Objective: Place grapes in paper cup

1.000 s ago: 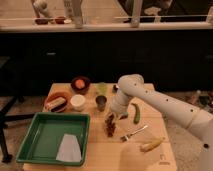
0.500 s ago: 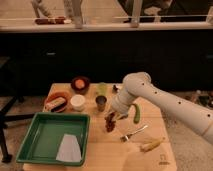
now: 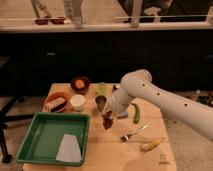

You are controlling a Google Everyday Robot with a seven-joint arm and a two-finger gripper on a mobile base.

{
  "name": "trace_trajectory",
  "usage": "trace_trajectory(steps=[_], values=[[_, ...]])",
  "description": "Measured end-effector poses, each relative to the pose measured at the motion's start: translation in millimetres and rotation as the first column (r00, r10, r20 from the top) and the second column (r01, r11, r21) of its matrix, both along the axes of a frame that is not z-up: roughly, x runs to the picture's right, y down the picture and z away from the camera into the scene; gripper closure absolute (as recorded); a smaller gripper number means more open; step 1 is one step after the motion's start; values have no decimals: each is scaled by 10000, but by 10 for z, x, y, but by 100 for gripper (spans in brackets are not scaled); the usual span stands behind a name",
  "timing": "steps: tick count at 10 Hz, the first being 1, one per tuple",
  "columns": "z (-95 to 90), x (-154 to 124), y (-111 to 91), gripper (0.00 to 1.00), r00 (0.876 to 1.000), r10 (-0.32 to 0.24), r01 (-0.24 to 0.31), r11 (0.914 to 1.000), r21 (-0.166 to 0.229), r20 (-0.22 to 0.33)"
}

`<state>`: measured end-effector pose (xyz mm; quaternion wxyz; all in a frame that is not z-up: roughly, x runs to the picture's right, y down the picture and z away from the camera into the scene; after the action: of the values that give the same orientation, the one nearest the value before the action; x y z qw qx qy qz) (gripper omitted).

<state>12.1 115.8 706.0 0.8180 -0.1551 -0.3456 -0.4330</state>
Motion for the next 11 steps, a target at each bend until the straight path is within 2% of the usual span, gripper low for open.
trace_trajectory(steps=[3, 7, 11], values=[[-76, -271, -123, 100, 10000, 63, -63, 9999, 161, -33], [-138, -663, -234, 100, 9998, -149, 146, 9995, 281, 104], [-137, -649, -238, 100, 9999, -154, 152, 9995, 286, 70]])
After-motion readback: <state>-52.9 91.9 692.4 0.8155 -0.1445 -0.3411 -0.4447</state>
